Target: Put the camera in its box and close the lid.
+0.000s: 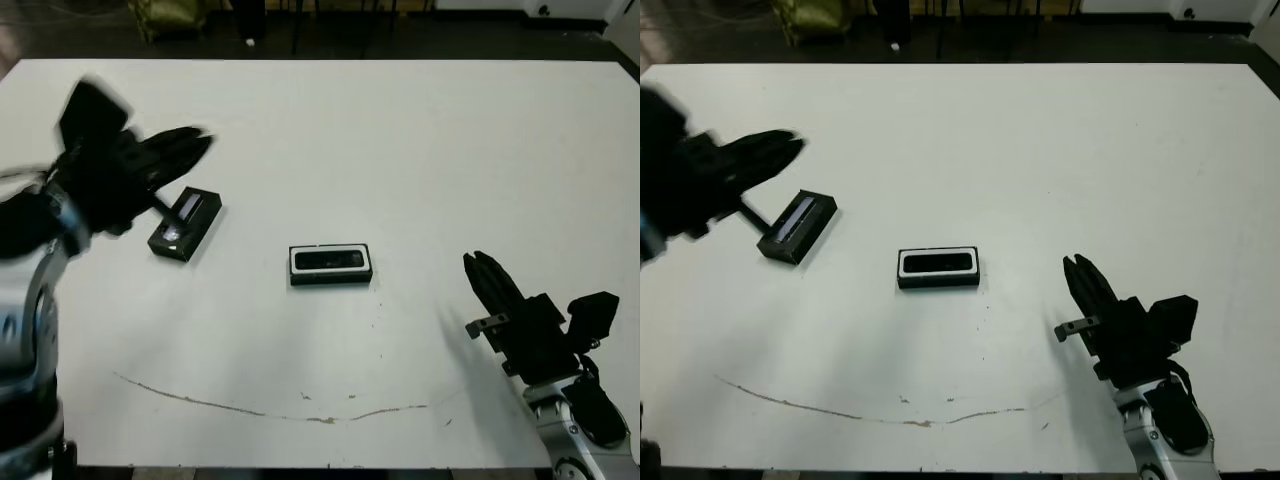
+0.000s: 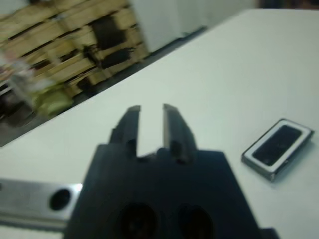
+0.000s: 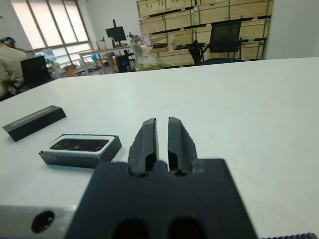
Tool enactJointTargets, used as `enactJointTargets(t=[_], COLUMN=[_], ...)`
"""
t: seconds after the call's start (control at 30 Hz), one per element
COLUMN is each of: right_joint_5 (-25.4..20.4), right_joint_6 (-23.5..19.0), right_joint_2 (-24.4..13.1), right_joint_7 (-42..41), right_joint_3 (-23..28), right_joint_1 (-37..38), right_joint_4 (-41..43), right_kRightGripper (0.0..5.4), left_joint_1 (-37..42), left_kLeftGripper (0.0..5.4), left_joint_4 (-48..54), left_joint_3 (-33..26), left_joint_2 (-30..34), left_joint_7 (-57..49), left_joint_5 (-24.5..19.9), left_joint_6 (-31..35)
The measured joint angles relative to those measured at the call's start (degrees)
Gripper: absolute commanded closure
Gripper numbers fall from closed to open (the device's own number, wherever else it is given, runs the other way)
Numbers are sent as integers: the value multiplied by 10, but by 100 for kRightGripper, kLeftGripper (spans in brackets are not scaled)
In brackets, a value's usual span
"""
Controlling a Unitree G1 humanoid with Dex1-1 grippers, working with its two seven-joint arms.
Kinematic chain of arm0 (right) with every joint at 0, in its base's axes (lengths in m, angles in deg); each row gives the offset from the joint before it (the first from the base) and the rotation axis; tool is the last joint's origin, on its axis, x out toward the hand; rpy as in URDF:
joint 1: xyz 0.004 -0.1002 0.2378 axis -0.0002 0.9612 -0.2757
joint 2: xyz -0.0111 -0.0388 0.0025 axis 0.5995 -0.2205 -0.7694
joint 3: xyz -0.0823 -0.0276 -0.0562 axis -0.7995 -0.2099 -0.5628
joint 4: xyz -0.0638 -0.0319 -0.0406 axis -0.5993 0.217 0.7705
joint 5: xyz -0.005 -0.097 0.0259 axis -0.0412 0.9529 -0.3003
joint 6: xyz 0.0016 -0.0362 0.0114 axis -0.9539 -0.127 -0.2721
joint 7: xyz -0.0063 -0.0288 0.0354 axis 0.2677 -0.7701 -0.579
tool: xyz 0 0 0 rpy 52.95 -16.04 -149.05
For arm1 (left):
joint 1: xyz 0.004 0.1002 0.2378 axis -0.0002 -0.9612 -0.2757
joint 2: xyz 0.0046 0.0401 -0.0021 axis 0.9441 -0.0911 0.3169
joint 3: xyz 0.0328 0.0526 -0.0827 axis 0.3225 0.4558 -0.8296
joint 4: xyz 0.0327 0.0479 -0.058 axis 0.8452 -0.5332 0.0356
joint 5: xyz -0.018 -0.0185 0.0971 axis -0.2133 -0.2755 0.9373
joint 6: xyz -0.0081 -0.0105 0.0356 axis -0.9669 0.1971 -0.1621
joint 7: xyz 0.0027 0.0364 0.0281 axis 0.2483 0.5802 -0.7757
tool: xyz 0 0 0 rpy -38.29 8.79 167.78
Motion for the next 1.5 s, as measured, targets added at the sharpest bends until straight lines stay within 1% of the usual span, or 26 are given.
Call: enactJointTargets(t=[0.13,0.33,0.43,0.53,0.57,0.77,1.0,1.23,1.4,1.5], right_joint_5=[2,3,4,6,6,5,-5,-7,-7,-6], right_joint_6=[-4,-6,-6,-6,-6,5,10,9,-7,-12], right_joint_2=[3,5,5,5,4,6,7,7,5,3], right_joint_7=[11,16,15,15,15,3,-6,-4,3,6], right_joint_3=[-3,-6,-6,-6,-6,-6,-5,-5,-5,-5], right_joint_1=[-1,-3,-3,-3,-3,-3,-3,-2,1,2], right_joint_4=[4,4,3,3,3,-19,-24,-23,-6,-3], right_kRightGripper=[540,540,540,540,540,540,540,540,540,540], left_joint_1=[-67,-122,-132,-134,-134,-125,-108,-86,-68,-61], left_kLeftGripper=[297,156,87,16,1,1,1,1,1,1], left_joint_4=[-26,-103,-142,-172,-180,-210,-232,-253,-281,-294], left_joint_3=[0,21,38,52,54,57,56,49,43,43], left_joint_2=[-14,-63,-76,-76,-76,-75,-74,-60,-48,-41], left_joint_7=[-23,-67,-78,-82,-82,-85,-93,-107,-117,-131], left_joint_5=[-18,-43,-50,-53,-56,-80,-103,-105,-103,-92], left_joint_6=[-91,-212,-249,-262,-263,-264,-269,-269,-278,-277])
